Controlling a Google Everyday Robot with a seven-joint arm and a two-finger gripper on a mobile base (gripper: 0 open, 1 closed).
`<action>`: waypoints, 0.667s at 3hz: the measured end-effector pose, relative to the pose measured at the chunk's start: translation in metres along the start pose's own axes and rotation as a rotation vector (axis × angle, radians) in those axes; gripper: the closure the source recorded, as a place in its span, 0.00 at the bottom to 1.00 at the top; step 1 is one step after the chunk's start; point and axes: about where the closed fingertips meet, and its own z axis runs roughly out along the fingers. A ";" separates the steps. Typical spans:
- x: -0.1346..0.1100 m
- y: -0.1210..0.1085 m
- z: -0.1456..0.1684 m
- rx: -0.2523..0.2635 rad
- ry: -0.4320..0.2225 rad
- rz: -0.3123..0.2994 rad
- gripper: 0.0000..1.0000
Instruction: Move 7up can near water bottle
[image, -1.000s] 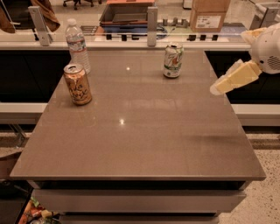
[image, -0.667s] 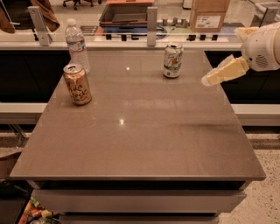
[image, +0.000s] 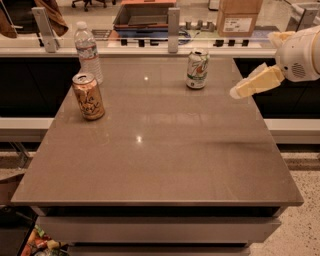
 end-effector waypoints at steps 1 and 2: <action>-0.002 -0.003 0.026 -0.013 -0.073 0.049 0.00; -0.008 -0.011 0.058 -0.023 -0.176 0.117 0.00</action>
Offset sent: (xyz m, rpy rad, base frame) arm 0.0824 0.0352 -0.0291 0.3566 -0.0677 0.0295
